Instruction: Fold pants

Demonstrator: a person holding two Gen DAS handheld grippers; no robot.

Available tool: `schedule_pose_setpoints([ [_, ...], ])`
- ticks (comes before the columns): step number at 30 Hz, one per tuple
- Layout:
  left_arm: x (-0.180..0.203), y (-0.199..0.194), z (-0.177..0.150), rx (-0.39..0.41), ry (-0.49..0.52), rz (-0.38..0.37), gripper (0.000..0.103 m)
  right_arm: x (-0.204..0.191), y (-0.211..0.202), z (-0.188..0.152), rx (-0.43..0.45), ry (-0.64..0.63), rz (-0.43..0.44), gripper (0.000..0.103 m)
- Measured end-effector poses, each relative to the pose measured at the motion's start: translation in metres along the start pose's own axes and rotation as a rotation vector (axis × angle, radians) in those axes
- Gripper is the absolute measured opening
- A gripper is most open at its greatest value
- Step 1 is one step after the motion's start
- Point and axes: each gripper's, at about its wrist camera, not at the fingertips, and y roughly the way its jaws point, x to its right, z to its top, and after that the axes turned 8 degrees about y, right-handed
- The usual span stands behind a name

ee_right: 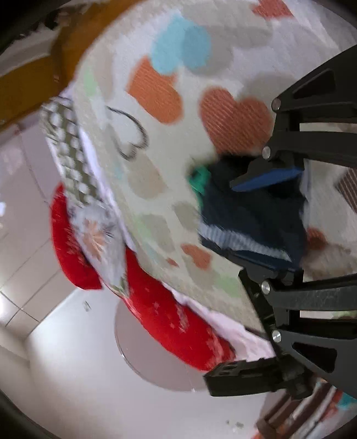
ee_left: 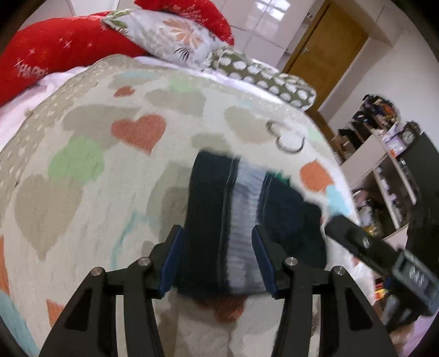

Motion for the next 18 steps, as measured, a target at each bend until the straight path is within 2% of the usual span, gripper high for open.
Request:
schedule_pose_setpoints([
  [2,0.002,0.019,-0.012,-0.05,0.012,0.023,0.052,0.007,0.013,-0.009,-0.017,0.022,-0.041,0.047],
  [3,0.002,0.03,-0.017,-0.083,0.016,0.037,0.057,0.011,0.022,-0.011,-0.019,0.028,-0.069,0.047],
  [4,0.001,0.034,-0.02,-0.089,0.019,0.059,0.059,0.017,0.033,-0.013,-0.031,0.031,-0.112,0.047],
  [6,0.002,0.028,-0.021,-0.081,0.019,0.054,0.059,0.026,0.048,-0.014,-0.065,0.031,-0.19,0.047],
  [7,0.003,0.021,-0.02,-0.076,0.014,0.042,0.059,0.03,0.046,-0.014,-0.061,0.048,-0.178,0.047],
  [9,0.004,0.007,-0.022,-0.063,0.008,0.03,0.06,0.03,0.028,-0.014,-0.026,0.075,-0.145,0.047],
  [11,0.008,-0.014,-0.027,-0.032,0.017,0.047,0.061,0.026,0.008,-0.017,0.016,0.057,-0.152,0.047],
  [13,0.014,-0.033,-0.038,0.018,0.021,0.062,0.068,0.023,-0.019,-0.03,0.086,0.025,-0.18,0.051],
  [14,0.017,-0.043,-0.044,0.044,0.02,0.072,0.072,0.026,-0.025,-0.035,0.102,0.029,-0.194,0.052],
  [18,0.026,-0.069,-0.063,0.104,0.013,0.091,0.076,0.043,-0.052,-0.067,0.129,0.104,-0.204,0.052],
])
